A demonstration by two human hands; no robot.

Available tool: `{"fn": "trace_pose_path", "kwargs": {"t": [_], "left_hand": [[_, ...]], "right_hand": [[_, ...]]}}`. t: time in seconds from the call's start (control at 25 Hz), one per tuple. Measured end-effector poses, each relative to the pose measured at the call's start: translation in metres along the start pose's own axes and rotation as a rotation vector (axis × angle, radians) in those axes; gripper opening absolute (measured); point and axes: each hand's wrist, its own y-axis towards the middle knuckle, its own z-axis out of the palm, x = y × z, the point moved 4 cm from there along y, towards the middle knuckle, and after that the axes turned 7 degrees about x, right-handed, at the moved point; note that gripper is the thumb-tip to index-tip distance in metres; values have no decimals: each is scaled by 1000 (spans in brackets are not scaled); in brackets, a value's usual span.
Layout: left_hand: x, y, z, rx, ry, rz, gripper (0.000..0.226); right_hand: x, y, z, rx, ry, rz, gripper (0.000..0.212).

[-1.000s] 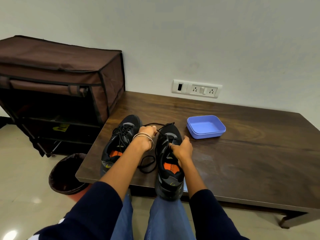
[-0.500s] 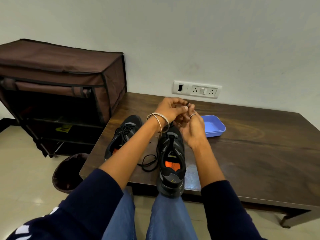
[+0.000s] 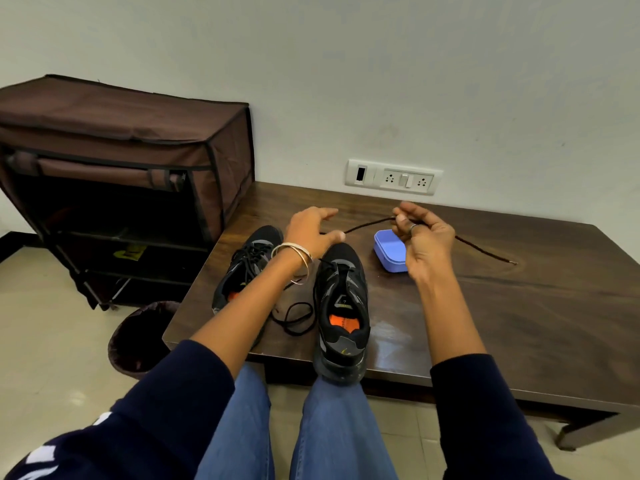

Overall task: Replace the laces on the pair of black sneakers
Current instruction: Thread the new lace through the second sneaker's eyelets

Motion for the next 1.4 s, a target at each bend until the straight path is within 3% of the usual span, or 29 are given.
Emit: {"fn": "trace_pose_path", "kwargs": {"t": [0.08,0.24,0.48,0.6,0.68,0.76,0.88,1.0,1.12,1.2,1.28,1.4], "left_hand": [[-21,-4,13,75,-121,107,52],[-25,-2,14,12,-211,87,23],[21,-6,-14,-144,-117,-39,7],[42,-11,-17,-207,-43,-245,7],[51,-12,-8,-152,-6,-333,9],[48,-12,3,-69,15,-305,26],[19,-10,18,64,32,-26,49],[-12,-12,26,67,-128,140,35],[-10,-9,32,-38,-396,24,16],[-2,-8,39,-12,-536,-90,7],[8,-8,43,-22,-453,-149,3],[21,-7,50,-80,-280,-229,5]], "right_hand": [[-11,-10,16,82,-118,-7,23],[-16,-19,31,173,-209,-47,18],[-11,-4,-20,-68,120,101,18],[-15,0,-39,-167,75,109,17],[-19,-1,-44,-193,-22,92,15],[-25,-5,-38,-142,-128,83,14],[-31,-15,-12,20,-224,108,10],[-36,-19,14,115,-365,87,2],[-37,-18,21,33,-503,11,8],[-43,-17,21,40,-475,29,7],[-52,-17,16,92,-441,91,5],[-78,-16,3,210,-565,288,38]]}}
